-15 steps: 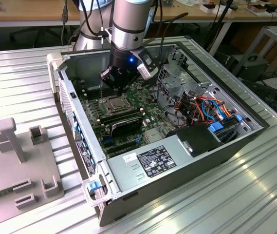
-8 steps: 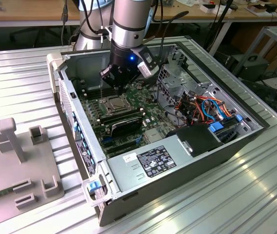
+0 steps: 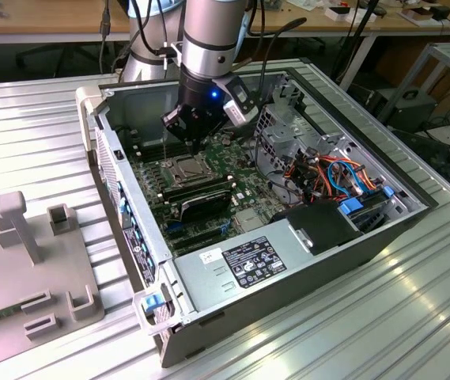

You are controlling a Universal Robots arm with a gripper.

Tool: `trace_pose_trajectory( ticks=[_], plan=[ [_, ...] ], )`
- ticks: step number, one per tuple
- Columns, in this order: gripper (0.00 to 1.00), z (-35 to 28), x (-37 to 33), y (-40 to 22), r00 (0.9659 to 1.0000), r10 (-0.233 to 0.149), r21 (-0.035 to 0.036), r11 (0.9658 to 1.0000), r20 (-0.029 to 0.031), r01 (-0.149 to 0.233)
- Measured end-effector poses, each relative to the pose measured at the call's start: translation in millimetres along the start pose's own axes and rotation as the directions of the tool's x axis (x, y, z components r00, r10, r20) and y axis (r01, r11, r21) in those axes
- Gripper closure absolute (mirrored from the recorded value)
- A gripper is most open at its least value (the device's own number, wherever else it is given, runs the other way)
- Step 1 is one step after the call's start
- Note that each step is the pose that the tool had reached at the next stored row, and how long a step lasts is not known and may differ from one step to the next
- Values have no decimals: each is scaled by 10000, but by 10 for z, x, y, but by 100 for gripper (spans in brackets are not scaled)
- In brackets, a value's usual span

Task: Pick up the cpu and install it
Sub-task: 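Install the first cpu locking lever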

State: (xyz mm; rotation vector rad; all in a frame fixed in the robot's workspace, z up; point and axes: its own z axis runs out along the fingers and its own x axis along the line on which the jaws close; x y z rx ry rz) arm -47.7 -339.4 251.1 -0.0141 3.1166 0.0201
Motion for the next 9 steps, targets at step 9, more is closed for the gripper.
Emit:
trace_pose_trajectory(
  ticks=[9],
  plan=[
    [89, -6, 287, 3, 10000, -5, -1, 10000, 8, 5]
  ],
)
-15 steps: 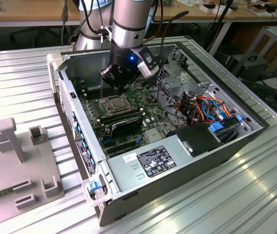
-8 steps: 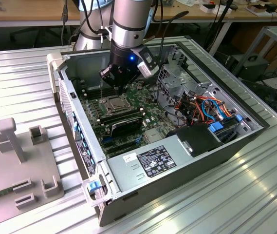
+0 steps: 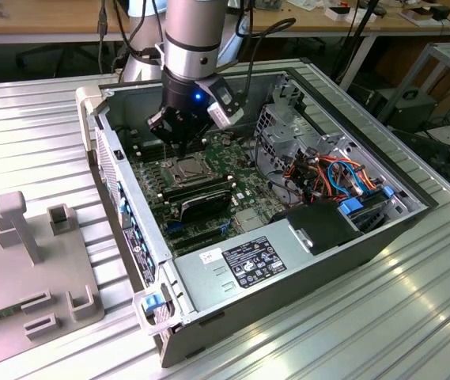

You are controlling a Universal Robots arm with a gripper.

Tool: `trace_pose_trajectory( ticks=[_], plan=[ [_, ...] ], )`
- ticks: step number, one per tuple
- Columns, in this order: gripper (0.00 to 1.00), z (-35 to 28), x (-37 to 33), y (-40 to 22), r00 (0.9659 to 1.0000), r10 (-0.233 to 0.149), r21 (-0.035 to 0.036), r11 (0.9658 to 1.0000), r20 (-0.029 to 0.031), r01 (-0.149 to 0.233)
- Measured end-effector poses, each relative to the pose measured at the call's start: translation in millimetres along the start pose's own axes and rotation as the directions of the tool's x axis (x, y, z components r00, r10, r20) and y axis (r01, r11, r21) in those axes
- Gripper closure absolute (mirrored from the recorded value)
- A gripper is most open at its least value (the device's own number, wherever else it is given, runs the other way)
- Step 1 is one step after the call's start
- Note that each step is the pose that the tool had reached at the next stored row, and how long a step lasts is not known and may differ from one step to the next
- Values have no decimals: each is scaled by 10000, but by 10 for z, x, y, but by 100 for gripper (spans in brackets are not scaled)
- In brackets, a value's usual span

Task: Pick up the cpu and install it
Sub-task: 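Install the first cpu locking lever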

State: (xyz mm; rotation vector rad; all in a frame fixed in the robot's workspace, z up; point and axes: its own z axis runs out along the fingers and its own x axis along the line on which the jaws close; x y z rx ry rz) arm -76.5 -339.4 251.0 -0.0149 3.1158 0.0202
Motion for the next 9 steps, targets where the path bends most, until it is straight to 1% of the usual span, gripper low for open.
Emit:
trace_pose_trajectory(
  ticks=[1, 3, 5, 6, 8, 9],
  plan=[
    [89, -2, 68, 1, 10000, -2, 0, 10000, 4, 2],
    [89, -3, 135, 1, 10000, -3, -1, 10000, 10, 3],
    [89, -6, 236, 2, 10000, -4, 0, 10000, 17, 4],
    [89, -6, 273, 3, 10000, -6, -1, 10000, 19, 6],
    [89, -6, 274, 3, 10000, -8, 0, 10000, 19, 8],
    [89, -7, 274, 2, 10000, -8, -64, 10000, 22, 9]
  ],
)
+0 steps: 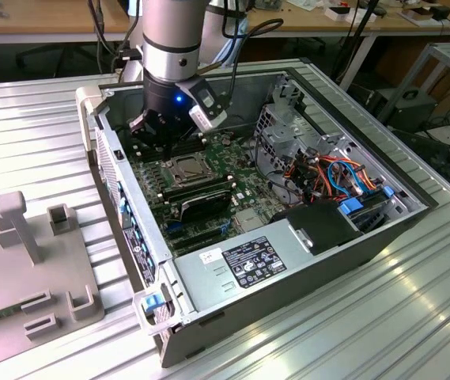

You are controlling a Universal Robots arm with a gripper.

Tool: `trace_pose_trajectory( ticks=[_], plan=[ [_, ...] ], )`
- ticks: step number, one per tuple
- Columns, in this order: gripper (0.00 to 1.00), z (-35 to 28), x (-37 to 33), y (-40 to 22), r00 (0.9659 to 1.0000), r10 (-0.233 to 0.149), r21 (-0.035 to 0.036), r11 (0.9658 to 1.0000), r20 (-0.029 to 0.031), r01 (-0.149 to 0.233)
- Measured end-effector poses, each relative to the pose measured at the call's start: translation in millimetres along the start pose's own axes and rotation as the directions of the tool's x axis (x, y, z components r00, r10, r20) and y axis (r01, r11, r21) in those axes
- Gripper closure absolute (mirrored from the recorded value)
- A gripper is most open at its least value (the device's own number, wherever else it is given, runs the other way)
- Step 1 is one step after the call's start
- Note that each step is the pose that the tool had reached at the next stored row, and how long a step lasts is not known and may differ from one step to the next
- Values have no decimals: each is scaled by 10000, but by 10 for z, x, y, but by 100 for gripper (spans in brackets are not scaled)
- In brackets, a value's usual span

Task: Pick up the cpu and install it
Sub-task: 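Install the first cpu locking lever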

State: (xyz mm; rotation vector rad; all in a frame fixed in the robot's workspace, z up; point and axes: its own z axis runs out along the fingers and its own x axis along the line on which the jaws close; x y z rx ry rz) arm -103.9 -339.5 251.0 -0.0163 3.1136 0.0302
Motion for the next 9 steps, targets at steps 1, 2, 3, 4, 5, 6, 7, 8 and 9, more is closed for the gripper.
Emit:
trace_pose_trajectory(
  ticks=[1, 2, 3, 4, 5, 6, 7, 8, 9],
  plan=[
    [89, 0, 1, -1, 10000, 10, -323, 9995, 32, -9],
    [89, 0, 2, -1, 10000, 15, -528, 9986, 52, -12],
    [89, 0, 3, -1, 10000, 19, -650, 9979, 63, -15],
    [89, 0, 5, -1, 10000, 21, -699, 9976, 68, -16],
    [89, 0, 5, -1, 10000, 22, -728, 9973, 69, -17],
    [89, 0, 6, -1, 10000, 24, -760, 9971, 70, -18],
    [89, 0, 6, 5, 10000, 26, -761, 9971, 70, -21],
    [89, 0, 7, 15, 10000, 28, -761, 9971, 70, -22],
    [89, 1, 8, 29, 10000, 31, -761, 9971, 70, -25]
  ],
)
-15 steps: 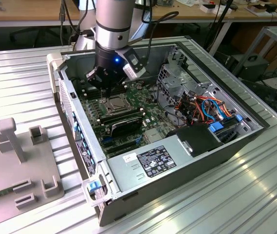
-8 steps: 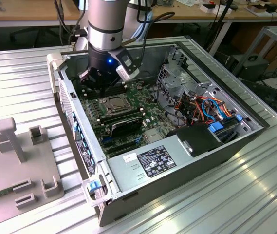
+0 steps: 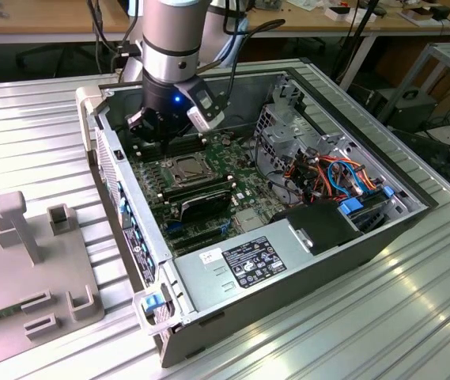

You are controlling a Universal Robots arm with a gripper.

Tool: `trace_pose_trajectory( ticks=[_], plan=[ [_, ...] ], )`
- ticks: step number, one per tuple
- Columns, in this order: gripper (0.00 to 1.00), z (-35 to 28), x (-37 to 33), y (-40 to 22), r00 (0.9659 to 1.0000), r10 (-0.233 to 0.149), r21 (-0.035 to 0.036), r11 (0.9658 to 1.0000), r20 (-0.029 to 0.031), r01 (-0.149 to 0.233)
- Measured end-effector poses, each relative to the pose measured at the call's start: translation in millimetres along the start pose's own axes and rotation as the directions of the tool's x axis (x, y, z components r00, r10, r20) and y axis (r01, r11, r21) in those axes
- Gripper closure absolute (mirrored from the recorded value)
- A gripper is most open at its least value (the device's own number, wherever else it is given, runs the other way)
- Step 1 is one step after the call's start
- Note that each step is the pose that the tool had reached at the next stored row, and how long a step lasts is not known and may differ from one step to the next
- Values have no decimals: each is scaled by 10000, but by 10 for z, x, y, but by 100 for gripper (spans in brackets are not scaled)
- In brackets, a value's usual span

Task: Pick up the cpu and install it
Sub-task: 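Install the first cpu locking lever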

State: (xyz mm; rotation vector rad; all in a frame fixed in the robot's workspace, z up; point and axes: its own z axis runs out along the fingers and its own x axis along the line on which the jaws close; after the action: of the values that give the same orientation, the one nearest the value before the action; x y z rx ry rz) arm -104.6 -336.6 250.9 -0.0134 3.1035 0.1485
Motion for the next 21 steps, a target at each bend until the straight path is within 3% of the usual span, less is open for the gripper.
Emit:
trace_pose_trajectory(
  ticks=[6, 11, 17, 21],
  plan=[
    [89, 9, 7, 93, 10000, 25, 1, 10000, 2, -25],
    [89, 16, -1, 113, 10000, 33, -25, 10000, 3, -33],
    [89, 25, -107, 111, 10000, 35, -53, 10000, 3, -35],
    [89, 32, -225, 109, 10000, 35, -72, 10000, 3, -35]
  ],
)
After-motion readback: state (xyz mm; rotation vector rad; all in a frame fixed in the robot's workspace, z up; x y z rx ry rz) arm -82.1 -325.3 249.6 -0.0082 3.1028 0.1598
